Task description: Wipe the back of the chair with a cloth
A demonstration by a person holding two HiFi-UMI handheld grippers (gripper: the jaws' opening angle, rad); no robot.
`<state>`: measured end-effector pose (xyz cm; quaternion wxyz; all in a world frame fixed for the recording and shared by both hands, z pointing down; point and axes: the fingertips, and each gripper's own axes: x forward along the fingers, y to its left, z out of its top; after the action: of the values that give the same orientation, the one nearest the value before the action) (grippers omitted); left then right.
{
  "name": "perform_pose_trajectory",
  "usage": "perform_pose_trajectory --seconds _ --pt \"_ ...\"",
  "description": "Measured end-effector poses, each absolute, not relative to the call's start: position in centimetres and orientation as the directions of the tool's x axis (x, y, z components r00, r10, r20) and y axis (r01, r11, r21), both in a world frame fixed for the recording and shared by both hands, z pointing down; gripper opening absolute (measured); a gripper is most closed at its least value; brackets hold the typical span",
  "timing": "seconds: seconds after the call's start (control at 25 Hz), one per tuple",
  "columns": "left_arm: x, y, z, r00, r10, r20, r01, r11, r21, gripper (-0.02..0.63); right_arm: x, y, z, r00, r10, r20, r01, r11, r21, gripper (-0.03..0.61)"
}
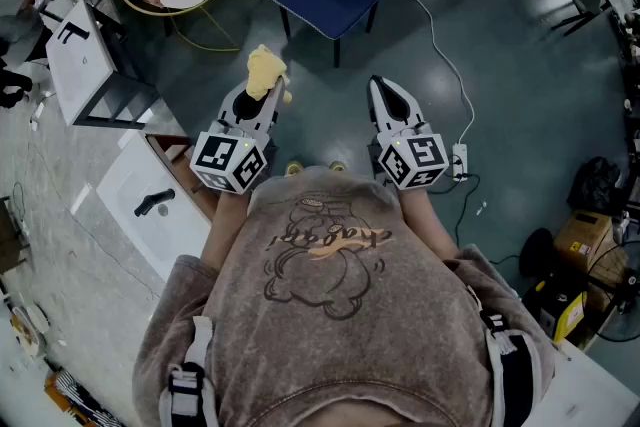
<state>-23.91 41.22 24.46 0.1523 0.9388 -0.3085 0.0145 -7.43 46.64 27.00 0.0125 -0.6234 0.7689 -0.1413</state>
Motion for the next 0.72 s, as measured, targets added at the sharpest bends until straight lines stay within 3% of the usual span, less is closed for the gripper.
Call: perform_pose_trajectory --seconds 0.72 --pt "-24.8 38.0 26.9 0.856 -0.502 0.121 -0.515 -0.808 0.286 0.067 -8.8 43.8 28.3 -0.082 -0.985 0.154 -0.981 0.053 -0.186 0.025"
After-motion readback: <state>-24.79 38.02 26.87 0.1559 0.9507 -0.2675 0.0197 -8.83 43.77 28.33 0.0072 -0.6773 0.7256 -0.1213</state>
